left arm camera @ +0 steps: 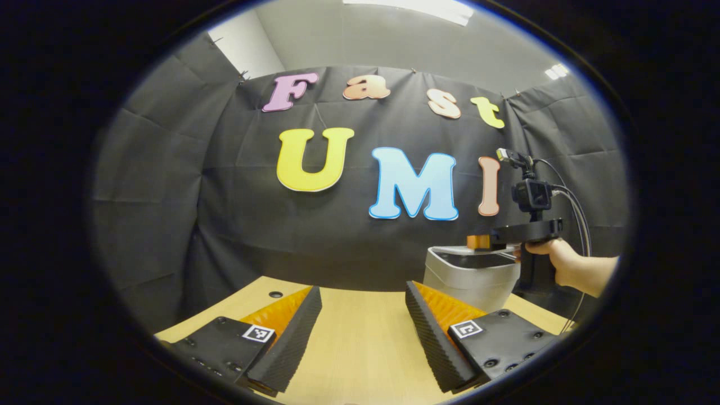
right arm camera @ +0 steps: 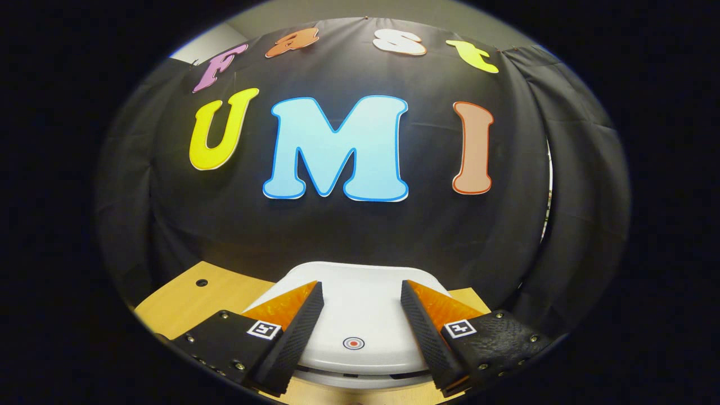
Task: Press the lid of the desktop garbage bin to open it, pick up the crumpled paper on the desktop and throw it into the bin, then pick up the pop can on the desktop and drop it into the bin, and finally close the garbage bin lid.
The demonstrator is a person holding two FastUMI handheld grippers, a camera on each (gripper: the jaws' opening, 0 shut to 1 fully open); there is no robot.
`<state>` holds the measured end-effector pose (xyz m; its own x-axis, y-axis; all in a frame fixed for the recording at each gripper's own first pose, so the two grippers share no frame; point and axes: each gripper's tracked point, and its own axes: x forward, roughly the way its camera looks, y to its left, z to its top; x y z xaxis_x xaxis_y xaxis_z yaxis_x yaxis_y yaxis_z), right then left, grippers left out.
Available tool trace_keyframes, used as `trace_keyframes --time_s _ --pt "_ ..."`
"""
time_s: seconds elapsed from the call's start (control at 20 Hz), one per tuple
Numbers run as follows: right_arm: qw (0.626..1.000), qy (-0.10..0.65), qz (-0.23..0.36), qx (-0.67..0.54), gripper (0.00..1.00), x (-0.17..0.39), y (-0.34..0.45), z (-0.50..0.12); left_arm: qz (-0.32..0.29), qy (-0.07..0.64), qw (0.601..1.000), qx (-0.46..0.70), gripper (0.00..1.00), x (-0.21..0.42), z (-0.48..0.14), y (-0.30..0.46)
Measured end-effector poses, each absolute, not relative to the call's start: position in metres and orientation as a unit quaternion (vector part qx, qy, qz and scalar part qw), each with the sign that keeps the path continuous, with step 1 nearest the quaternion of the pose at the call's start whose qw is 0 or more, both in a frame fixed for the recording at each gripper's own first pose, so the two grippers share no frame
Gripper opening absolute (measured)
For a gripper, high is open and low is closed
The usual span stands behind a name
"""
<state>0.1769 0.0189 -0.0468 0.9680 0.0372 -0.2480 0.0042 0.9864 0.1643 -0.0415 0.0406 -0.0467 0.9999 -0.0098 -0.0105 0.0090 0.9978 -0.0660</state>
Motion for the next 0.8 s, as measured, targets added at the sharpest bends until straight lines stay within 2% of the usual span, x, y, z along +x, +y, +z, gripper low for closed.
trace_keyframes --time_s 0.05,0.1,0.25,0.3,0.75,0.8 --pt "0.989 0.121 0.008 0.084 0.9 0.178 0.02 -0.048 -0.006 0.005 0.999 -0.033 1.0 -0.042 -0.045 0.039" --pt "0.989 0.121 0.007 0.085 0.9 0.177 0.021 -0.051 -0.008 0.004 0.999 -0.034 0.97 -0.043 -0.045 0.037" --pt "0.987 0.133 0.008 0.087 0.9 0.176 0.023 -0.065 -0.011 0.002 0.999 -0.036 0.97 -0.044 -0.042 0.034" --pt "0.988 0.124 0.007 0.09 0.9 0.176 0.023 -0.063 -0.012 0.002 0.999 -0.036 1.0 -0.044 -0.042 0.033" --pt "0.994 0.058 0.008 0.089 0.95 0.182 0.022 -0.064 -0.016 0.008 0.999 -0.041 1.0 -0.04 -0.047 0.029" --pt "0.994 0.059 0.008 0.091 0.95 0.182 0.021 -0.065 -0.017 0.009 0.999 -0.042 0.98 -0.04 -0.048 0.028"
